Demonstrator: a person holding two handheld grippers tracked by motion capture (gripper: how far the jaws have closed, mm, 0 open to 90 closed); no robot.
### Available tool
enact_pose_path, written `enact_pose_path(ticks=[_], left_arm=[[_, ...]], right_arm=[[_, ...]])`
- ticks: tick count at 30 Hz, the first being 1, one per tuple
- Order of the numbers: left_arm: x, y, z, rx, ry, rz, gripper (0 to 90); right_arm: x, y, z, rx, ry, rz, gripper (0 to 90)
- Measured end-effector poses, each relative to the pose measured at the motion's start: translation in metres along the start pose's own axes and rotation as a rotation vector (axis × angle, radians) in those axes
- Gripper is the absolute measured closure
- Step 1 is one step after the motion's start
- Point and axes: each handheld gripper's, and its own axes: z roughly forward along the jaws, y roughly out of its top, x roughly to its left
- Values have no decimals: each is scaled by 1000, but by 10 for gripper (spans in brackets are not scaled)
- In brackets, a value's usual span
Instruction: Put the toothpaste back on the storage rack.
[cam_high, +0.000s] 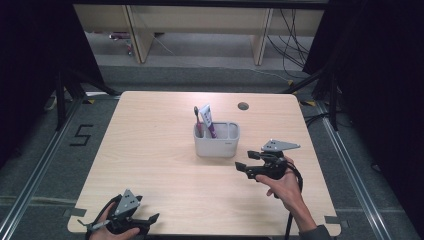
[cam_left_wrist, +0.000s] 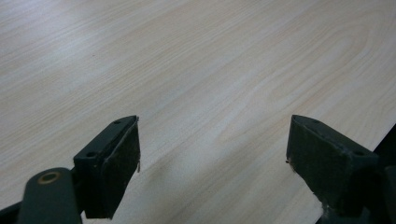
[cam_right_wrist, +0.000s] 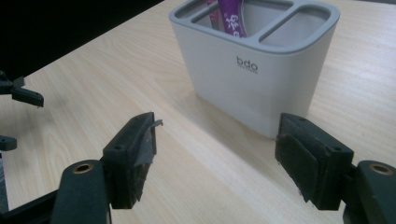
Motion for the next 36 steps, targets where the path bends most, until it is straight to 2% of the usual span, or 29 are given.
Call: enact_pose_path(ticks=[1, 2, 3, 4, 5, 6, 7, 8, 9, 10, 11, 13, 16, 17, 18, 19, 20, 21, 23, 24, 26, 28, 29, 30, 31, 33, 35, 36], left_arm=[[0, 0, 0, 1, -4, 1, 172], [0, 0, 0, 1, -4, 1, 172], [0, 0, 0, 6, -3, 0, 172], [0, 0, 0, 6, -3, 0, 172], [0, 0, 0, 6, -2, 1, 172], [0, 0, 0, 6, -2, 1, 172], [0, 0, 0, 7, -1, 0, 172], [0, 0, 0, -5, -1, -7, 172], [0, 0, 0, 0, 1, -2, 172], [-1, 0, 0, -7, 0, -9, 172], [0, 0, 0, 7, 6, 2, 172], [0, 0, -1, 15, 5, 21, 172], [0, 0, 0, 16, 0, 17, 172], [-1, 0, 2, -6, -13, 2, 172], [-1, 0, 2, -1, -11, 2, 172], [-1, 0, 2, 8, -12, 9, 172], [-1, 0, 2, 8, -12, 9, 172], [-1, -1, 2, -1, -13, 10, 172], [0, 0, 1, 5, -8, 9, 172], [0, 0, 1, 5, -8, 9, 172], [0, 0, 2, -3, -10, 10, 172], [-2, 0, 2, 6, -8, 12, 172], [-1, 0, 3, 8, -17, 23, 172], [-2, 0, 2, 14, -14, 22, 172], [-1, 0, 2, 10, -10, 17, 172], [-2, 0, 1, 10, -12, 16, 172], [-2, 0, 1, 8, -11, 15, 172], [-2, 0, 1, 8, -11, 15, 172]], right_arm=[[0, -1, 0, 5, 2, 2, 292], [-2, -3, -1, 3, 0, -18, 292], [0, -5, -2, 6, 0, 17, 291], [0, -5, -2, 6, 0, 17, 291], [-3, -7, -3, 7, 3, -13, 291], [-3, -7, -3, 7, 3, -13, 291], [-2, -8, -3, 14, 0, 9, 291], [-4, -11, -3, 18, -9, -4, 289], [-4, -14, -2, 33, -1, 5, 286], [-4, -14, -1, 27, -6, -12, 286], [-2, -15, -2, 45, -4, 18, 286], [-3, -17, -1, 29, -9, -8, 285], [-1, -18, -3, 35, 1, 9, 285], [-2, -20, -4, 32, -3, -10, 285], [0, -21, -6, 38, 0, 16, 285], [-2, -22, -6, 29, 5, -14, 284], [-2, -22, -6, 29, 5, -14, 284], [-1, -24, -11, 37, -15, 1, 284], [-1, -27, -11, 37, -5, 31, 282], [-2, -29, -11, 31, -11, 9, 281], [-3, -30, -13, 32, -12, 4, 281], [-2, -34, -15, 47, -15, 22, 279], [0, -35, -15, 53, -17, 46, 279], [-2, -38, -16, 47, -18, 16, 275], [0, -40, -15, 45, -8, 43, 274], [0, -41, -16, 47, -24, 8, 264], [3, -44, -16, 50, -8, 41, 261], [1, -44, -17, 49, -21, 4, 256]])
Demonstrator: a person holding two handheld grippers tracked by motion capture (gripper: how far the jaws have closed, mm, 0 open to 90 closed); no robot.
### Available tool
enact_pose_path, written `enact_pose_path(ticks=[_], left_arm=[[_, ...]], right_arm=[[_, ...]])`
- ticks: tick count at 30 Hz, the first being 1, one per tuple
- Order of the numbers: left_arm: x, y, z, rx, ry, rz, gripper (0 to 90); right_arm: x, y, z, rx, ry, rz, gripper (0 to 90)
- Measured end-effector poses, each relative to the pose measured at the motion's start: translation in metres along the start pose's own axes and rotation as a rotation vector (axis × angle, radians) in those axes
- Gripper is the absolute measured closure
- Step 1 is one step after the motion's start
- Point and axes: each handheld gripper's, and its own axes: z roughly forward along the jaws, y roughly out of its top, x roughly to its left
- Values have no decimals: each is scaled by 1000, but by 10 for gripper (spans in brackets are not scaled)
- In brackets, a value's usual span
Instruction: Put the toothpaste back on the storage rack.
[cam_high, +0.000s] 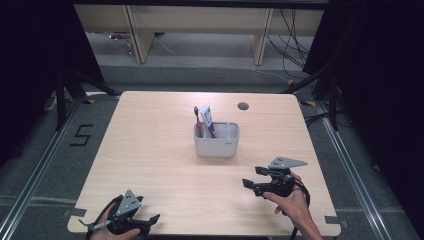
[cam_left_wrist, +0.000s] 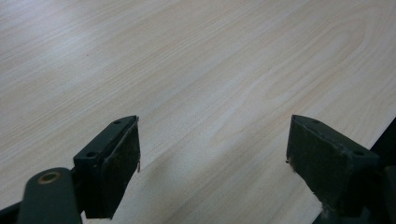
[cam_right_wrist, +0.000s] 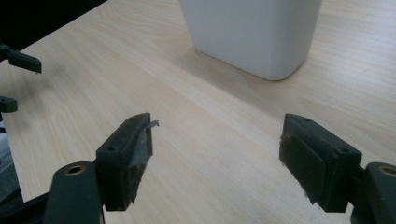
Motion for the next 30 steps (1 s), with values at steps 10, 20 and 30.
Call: enact_pose_path(ticks=[10, 20, 30], left_arm=[[0, -1, 0, -4, 0, 4, 172], [-1, -1, 0, 0, 2, 2, 172], [-1, -1, 0, 13, 9, 13, 172]], right_arm=[[7, -13, 2, 22, -10, 18, 207], [14, -27, 2, 61, -28, -12, 198], [23, -40, 0, 113, -62, -42, 199]])
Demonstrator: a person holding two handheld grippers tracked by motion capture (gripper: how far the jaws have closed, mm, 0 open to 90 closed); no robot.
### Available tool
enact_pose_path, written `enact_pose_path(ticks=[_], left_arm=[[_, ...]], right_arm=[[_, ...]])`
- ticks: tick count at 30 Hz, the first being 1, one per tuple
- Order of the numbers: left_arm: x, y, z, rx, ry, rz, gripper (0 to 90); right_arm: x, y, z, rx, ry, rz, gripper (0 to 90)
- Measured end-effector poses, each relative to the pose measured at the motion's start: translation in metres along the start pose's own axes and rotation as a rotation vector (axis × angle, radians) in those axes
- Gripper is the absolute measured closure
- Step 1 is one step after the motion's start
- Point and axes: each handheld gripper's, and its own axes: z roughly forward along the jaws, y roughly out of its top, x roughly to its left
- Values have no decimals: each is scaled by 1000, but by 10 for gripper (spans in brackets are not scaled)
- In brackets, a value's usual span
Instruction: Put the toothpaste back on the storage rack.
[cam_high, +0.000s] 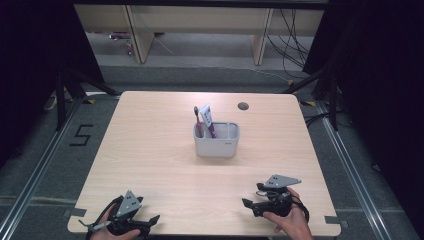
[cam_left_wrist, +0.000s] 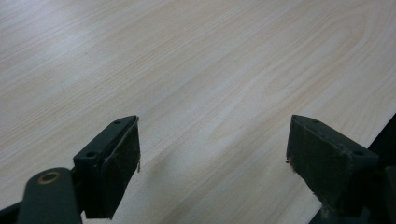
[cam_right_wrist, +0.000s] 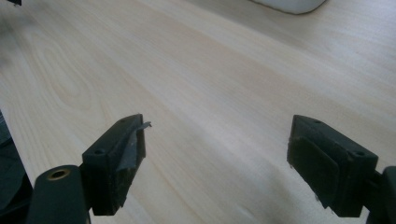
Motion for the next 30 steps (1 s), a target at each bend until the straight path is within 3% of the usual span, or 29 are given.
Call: enact_pose_path(ticks=[2, 3, 5, 11, 13, 16, 17, 23, 24, 25, 26, 27, 30], left_arm=[[0, 0, 0, -2, -3, -3, 172], [-1, 0, 0, -5, -6, -6, 172], [0, 0, 0, -2, -6, 0, 172], [-1, -1, 1, -5, -14, -1, 172], [-1, -1, 1, -5, -14, 0, 172], [-1, -1, 1, -4, -14, -2, 172], [-1, -1, 1, -4, -14, -2, 172], [-2, -1, 1, 1, -14, -6, 172], [-2, -1, 1, 1, -14, -5, 172], [-2, -1, 1, 1, -14, -5, 172], [-2, -1, 1, 1, -14, -5, 172], [-2, -1, 2, -6, -14, -5, 172], [-1, -1, 2, -2, -15, 2, 172]], right_arm=[[2, -3, 1, 16, 44, 19, 197], [2, -4, 2, 6, 23, -7, 196], [5, -6, 2, 26, 36, 21, 196], [13, -12, 0, 56, 7, 21, 179], [12, -12, 0, 61, 14, -2, 178], [16, -15, -1, 77, 20, 17, 176], [16, -17, -2, 64, 13, -3, 176], [16, -20, -7, 65, -2, -17, 175], [16, -21, -7, 64, 0, -13, 174], [19, -22, -8, 78, 6, 28, 174], [19, -22, -8, 78, 6, 28, 174], [16, -21, -7, 67, 17, -9, 174], [16, -22, -7, 70, 14, -17, 174]])
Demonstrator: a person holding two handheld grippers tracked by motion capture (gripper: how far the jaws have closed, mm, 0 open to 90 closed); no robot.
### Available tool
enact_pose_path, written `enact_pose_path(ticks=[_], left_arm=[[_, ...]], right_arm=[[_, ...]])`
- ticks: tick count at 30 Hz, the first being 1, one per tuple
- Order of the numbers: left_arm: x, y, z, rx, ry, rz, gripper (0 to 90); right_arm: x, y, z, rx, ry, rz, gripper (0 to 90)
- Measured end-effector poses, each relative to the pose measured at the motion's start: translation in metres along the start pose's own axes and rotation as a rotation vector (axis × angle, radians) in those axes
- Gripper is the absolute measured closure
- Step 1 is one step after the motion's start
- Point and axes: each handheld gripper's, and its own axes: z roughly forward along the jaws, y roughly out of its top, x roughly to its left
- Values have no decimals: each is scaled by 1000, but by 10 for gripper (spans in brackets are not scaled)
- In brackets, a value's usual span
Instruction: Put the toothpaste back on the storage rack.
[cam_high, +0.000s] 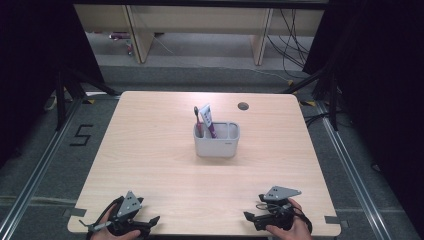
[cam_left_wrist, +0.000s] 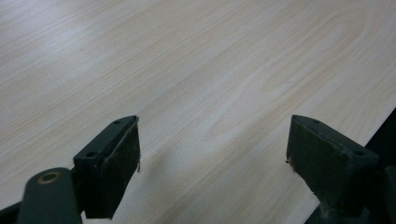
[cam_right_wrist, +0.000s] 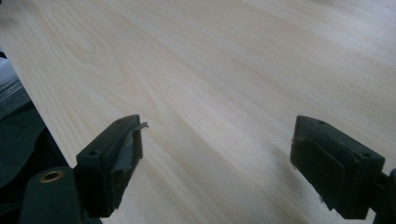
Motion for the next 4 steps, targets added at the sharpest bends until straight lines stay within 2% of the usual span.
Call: enact_pose_path(ticks=[4], left_arm=[[0, 0, -1, 14, 1, 7, 172]], right_arm=[[0, 0, 1, -3, 12, -3, 173]])
